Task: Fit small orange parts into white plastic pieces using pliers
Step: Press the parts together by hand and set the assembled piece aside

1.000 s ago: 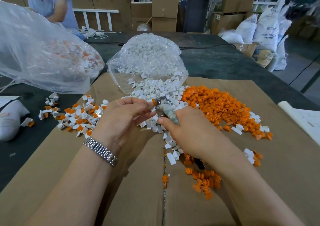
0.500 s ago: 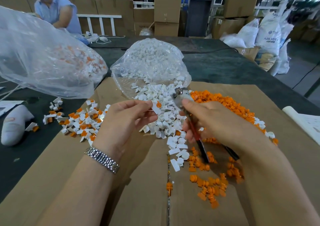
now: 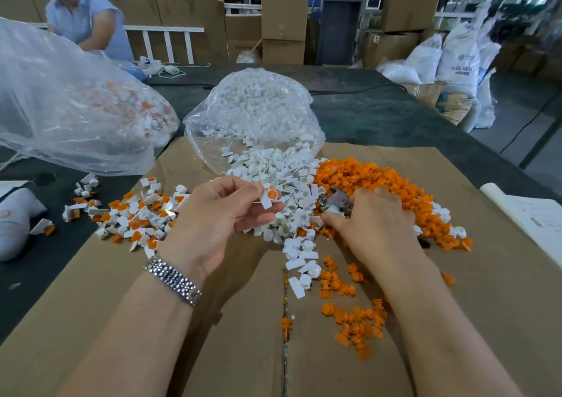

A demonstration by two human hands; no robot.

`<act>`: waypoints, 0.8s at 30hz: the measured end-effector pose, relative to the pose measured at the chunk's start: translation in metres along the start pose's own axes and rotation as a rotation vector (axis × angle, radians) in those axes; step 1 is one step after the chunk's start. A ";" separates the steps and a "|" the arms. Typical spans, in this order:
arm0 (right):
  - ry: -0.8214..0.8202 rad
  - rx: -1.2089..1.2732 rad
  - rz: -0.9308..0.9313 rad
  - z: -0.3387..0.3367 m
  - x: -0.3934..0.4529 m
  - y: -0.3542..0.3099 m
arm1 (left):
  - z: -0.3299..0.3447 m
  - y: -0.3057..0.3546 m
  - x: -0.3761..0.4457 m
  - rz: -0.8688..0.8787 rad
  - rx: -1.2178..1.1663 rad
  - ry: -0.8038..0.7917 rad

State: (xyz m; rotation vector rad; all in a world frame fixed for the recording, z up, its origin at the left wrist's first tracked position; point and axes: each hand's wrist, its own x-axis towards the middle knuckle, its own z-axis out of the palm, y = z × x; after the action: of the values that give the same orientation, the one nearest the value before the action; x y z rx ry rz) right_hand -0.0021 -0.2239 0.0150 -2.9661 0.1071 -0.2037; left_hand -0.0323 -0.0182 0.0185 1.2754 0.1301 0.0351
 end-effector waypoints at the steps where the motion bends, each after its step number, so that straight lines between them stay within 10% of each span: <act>1: 0.066 0.037 -0.040 -0.001 -0.001 -0.003 | 0.002 -0.002 0.000 0.016 0.036 0.021; 6: 0.073 0.839 -0.295 -0.004 -0.017 -0.031 | 0.009 -0.010 0.000 0.169 0.271 0.075; 24: 0.097 0.767 -0.280 0.008 -0.019 -0.038 | 0.017 -0.015 -0.005 0.311 0.540 0.097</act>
State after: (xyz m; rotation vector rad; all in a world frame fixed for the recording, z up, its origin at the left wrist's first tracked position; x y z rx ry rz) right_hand -0.0174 -0.1838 0.0113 -2.1939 -0.3076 -0.3339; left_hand -0.0359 -0.0393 0.0093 1.8258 0.0215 0.3489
